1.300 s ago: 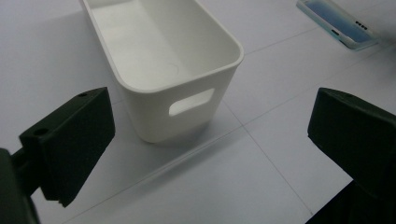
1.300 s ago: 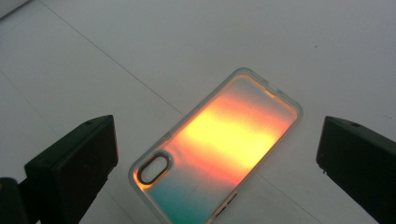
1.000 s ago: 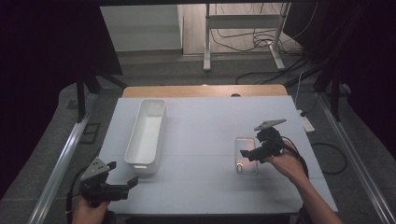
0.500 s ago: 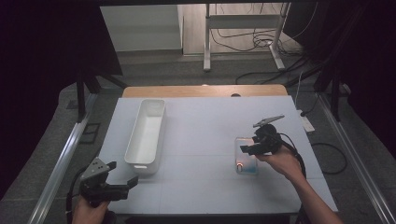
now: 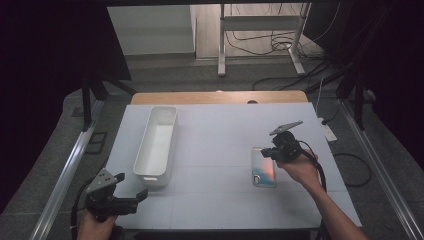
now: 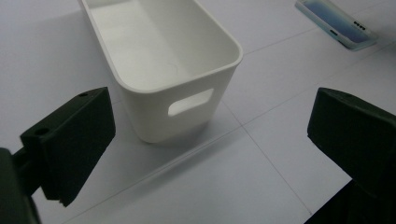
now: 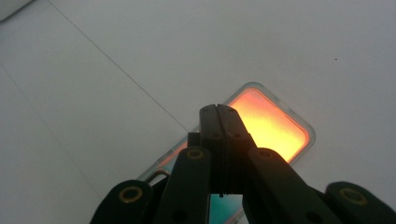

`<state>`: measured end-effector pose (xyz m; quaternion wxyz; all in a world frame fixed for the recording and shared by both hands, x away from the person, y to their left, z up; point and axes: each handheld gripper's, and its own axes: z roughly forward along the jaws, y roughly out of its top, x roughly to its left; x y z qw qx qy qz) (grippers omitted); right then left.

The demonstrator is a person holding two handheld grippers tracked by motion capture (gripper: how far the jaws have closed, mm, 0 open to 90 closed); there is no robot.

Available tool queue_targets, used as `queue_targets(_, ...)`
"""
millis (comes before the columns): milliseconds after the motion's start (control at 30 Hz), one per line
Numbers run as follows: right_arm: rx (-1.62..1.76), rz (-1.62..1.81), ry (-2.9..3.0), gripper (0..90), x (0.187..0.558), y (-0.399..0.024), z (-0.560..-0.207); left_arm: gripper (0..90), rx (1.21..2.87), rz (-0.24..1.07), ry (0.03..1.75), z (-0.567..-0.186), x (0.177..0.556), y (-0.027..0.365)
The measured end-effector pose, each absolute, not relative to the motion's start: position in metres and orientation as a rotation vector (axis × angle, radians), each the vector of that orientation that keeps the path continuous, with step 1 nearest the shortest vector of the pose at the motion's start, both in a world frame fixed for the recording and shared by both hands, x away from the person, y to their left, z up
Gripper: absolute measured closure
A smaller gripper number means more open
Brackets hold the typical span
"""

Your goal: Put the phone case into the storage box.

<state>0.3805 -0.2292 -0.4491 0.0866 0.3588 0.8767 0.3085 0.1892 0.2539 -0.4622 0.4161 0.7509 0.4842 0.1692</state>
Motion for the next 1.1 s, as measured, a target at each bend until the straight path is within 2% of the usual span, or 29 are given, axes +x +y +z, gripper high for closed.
queue_targets(1100,1.117,0.732,2.708,89.6,0.382,-0.229,-0.501,2.1,1.891,0.429,1.220,-0.462,0.190,0.253)
